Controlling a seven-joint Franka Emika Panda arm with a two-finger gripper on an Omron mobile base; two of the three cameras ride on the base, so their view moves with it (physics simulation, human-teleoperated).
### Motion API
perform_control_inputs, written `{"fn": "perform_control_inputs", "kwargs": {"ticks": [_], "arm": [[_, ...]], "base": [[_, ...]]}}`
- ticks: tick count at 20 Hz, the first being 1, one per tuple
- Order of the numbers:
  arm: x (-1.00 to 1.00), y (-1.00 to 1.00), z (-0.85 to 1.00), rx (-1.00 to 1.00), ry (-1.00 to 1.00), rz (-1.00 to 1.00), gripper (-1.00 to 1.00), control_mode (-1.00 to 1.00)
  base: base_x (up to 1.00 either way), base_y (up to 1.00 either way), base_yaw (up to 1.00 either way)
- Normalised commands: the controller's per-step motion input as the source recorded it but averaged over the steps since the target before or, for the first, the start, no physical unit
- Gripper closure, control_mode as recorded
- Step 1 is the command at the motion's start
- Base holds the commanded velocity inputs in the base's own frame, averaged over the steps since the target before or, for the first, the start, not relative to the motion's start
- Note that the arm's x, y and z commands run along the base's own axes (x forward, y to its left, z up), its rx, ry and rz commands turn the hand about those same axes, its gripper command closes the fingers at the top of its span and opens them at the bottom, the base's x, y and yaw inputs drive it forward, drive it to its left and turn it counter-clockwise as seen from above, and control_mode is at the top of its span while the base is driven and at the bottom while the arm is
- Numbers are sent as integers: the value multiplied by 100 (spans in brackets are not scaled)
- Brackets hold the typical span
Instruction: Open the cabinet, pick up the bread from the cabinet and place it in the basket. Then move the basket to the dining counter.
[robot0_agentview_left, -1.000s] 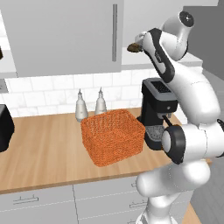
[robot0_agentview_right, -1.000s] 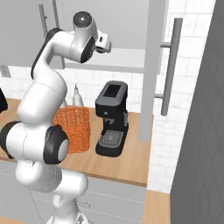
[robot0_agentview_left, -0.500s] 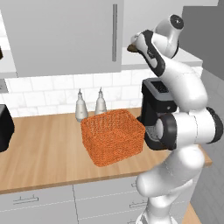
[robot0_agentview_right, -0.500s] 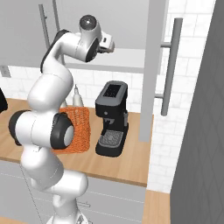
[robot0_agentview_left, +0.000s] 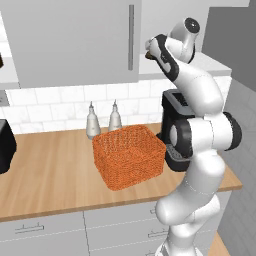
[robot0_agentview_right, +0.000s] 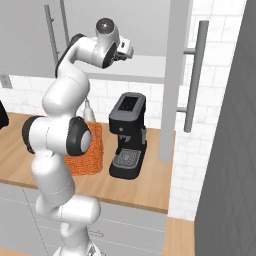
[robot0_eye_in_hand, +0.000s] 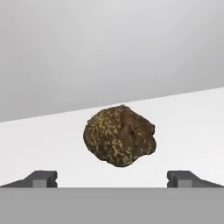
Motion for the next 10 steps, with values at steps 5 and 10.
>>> {"fn": "perform_control_inputs", "kwargs": {"ticks": [5,10], "arm": [[40,0,0,0,4,0,-100,-100],[27,0,0,2,7,0,-100,-100]], "base": [[0,0,0],[0,0,0]]}}
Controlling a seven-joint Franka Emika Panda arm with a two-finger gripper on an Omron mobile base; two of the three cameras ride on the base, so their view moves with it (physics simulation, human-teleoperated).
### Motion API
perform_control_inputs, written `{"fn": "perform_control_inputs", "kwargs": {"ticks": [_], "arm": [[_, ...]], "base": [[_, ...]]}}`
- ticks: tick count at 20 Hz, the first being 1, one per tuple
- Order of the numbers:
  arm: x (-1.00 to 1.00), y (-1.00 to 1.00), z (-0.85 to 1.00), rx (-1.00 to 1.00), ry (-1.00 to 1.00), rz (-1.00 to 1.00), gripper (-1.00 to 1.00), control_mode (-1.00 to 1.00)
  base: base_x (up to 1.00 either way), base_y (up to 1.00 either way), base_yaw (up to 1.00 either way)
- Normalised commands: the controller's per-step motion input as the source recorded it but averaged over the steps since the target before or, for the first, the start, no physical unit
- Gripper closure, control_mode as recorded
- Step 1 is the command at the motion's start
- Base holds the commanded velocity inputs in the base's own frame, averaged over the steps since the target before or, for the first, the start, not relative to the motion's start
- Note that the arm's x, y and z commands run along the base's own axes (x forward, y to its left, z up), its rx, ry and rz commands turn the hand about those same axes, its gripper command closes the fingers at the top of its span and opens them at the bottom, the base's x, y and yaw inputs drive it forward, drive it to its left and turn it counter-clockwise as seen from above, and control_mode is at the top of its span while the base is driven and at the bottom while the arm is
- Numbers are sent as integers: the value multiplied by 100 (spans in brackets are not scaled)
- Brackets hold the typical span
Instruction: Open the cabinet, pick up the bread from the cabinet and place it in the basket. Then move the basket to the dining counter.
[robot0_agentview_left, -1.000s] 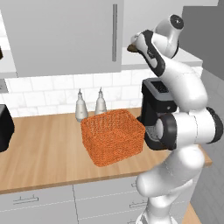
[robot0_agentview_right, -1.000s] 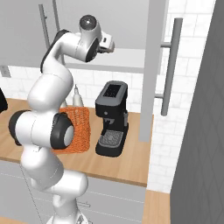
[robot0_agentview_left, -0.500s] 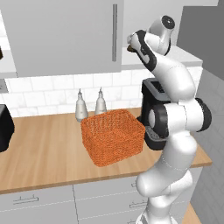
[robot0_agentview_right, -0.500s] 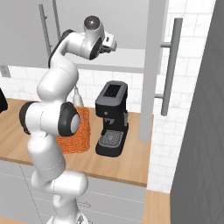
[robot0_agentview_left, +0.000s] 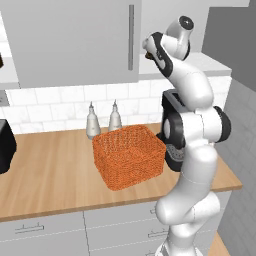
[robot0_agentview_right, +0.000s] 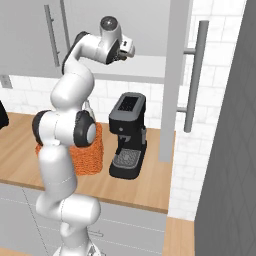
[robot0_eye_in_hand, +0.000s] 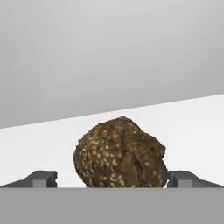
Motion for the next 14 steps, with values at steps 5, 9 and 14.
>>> {"fn": "perform_control_inputs", "kwargs": {"ticks": [5,9,14], "arm": [[23,0,-7,2,7,0,-100,-100],[23,0,-17,2,4,0,-100,-100],[33,0,-18,2,2,0,-100,-100]], "base": [[0,0,0],[0,0,0],[0,0,0]]}}
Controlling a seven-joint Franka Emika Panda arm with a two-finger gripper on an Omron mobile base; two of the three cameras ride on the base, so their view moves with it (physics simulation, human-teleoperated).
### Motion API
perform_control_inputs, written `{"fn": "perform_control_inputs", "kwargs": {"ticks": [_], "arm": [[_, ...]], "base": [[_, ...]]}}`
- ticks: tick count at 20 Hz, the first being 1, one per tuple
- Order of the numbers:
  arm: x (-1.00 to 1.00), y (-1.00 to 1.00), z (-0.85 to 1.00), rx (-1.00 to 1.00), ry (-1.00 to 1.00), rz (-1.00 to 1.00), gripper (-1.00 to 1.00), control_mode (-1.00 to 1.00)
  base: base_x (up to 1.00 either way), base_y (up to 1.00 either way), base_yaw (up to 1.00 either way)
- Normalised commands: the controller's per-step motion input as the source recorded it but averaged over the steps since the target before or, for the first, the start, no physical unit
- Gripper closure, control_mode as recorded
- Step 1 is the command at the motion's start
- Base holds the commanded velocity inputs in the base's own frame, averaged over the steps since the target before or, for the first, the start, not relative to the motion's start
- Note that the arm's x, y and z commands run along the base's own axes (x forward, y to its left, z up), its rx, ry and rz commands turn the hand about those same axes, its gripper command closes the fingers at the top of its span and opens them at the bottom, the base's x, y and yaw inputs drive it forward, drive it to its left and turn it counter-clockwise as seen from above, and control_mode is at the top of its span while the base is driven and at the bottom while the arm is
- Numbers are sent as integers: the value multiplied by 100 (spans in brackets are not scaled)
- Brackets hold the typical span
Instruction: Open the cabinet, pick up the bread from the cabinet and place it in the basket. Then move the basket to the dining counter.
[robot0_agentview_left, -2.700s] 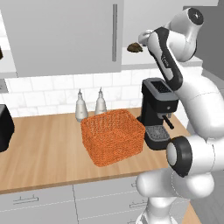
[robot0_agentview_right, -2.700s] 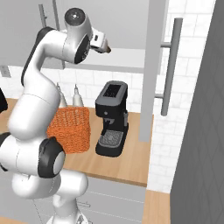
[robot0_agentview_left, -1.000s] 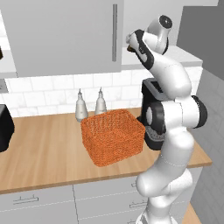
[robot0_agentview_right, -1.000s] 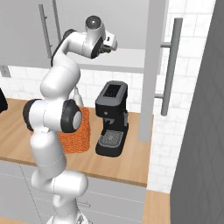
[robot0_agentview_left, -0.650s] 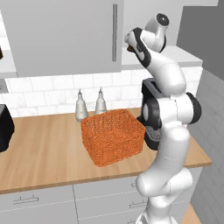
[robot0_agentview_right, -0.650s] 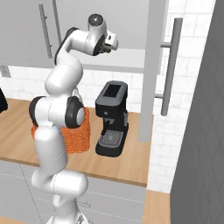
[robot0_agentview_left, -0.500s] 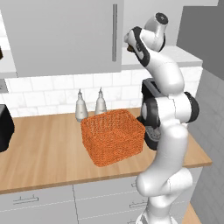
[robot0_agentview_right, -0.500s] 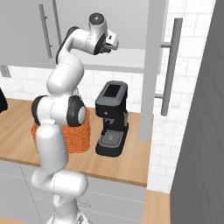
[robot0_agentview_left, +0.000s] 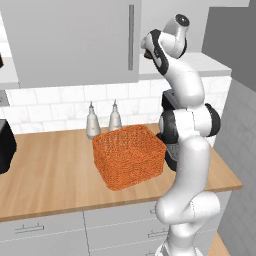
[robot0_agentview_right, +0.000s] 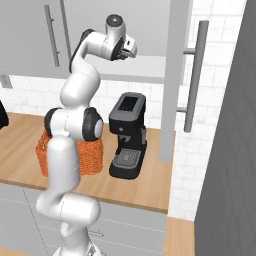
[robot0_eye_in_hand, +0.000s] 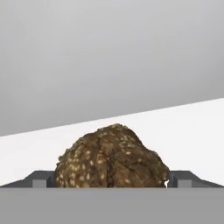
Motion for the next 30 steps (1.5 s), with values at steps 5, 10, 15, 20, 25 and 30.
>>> {"fn": "perform_control_inputs", "kwargs": {"ticks": [5,10,15,20,25,30], "arm": [[14,0,-39,4,8,0,-100,-100],[-2,13,-68,3,14,0,100,-100],[-18,10,-72,6,4,0,100,-100],[-32,0,-45,10,-9,0,100,-100],[-40,-4,8,3,-8,0,100,-100],[-89,-17,36,0,0,0,100,-100]], "base": [[0,0,0],[0,0,0],[0,0,0],[0,0,0],[0,0,0],[0,0,0]]}}
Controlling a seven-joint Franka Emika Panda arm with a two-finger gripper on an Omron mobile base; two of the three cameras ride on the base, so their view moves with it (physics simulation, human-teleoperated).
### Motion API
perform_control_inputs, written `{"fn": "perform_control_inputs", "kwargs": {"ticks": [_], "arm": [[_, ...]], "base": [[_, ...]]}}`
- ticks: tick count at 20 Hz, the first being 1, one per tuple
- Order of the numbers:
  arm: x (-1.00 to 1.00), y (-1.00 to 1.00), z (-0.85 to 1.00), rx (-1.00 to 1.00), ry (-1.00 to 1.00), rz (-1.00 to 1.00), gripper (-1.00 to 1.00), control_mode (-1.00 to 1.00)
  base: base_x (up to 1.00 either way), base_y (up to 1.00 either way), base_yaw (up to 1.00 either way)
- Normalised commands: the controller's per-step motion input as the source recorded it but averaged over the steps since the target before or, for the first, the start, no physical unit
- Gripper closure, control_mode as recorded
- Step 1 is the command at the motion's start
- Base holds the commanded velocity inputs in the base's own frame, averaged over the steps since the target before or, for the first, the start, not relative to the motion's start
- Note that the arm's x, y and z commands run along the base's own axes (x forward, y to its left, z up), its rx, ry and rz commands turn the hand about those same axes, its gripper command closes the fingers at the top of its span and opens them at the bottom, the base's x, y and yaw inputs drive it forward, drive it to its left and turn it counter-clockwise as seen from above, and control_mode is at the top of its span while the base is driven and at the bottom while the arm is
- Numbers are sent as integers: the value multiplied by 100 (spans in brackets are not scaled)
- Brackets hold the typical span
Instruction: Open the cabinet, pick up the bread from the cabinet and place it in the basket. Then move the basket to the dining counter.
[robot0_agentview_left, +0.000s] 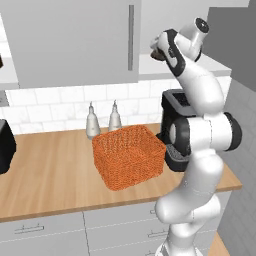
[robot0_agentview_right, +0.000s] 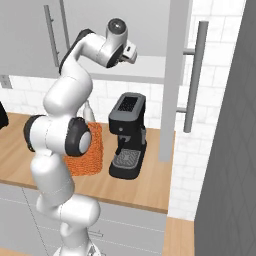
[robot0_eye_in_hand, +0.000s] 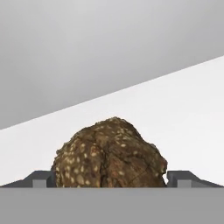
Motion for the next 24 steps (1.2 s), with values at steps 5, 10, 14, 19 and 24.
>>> {"fn": "perform_control_inputs", "kwargs": {"ticks": [5,10,14,19,24], "arm": [[-100,-27,31,0,-1,0,100,-100],[-100,-20,-9,0,-7,0,100,-100],[-100,2,-20,0,1,0,100,-100],[-100,19,-15,0,21,0,100,-100],[-100,20,-62,0,27,0,100,-100]], "base": [[0,0,0],[0,0,0],[0,0,0],[0,0,0],[0,0,0]]}}
